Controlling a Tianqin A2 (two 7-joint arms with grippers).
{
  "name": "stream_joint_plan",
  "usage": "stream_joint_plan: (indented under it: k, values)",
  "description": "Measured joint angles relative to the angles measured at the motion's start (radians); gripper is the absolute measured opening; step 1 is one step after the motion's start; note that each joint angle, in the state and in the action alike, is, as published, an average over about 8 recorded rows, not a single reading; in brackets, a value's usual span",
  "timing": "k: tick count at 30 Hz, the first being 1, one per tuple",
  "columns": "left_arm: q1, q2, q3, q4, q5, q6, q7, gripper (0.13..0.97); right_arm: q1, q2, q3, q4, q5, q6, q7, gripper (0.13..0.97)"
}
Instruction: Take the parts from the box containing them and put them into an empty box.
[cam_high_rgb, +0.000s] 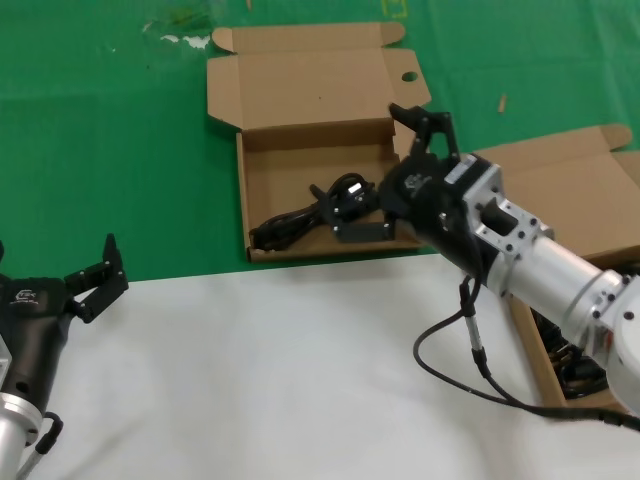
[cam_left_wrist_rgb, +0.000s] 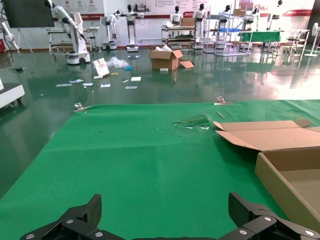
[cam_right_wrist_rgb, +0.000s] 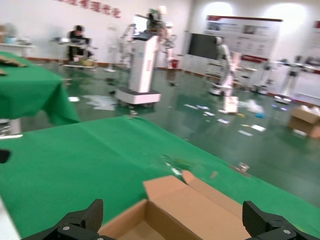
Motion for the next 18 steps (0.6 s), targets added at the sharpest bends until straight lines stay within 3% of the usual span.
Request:
stream_joint_plan:
  k: [6,18]
  values:
    - [0.0,0.0,0.0,0.0,0.0,0.0,0.0,0.902,-0.073,-0.014,0.043,0.023,0.038,0.083,-0.005,0.966]
    - [0.0,0.0,0.0,0.0,0.0,0.0,0.0,0.962,-0.218,-0.041,0.128,0.068,0.115,0.25,-0.014,0.966]
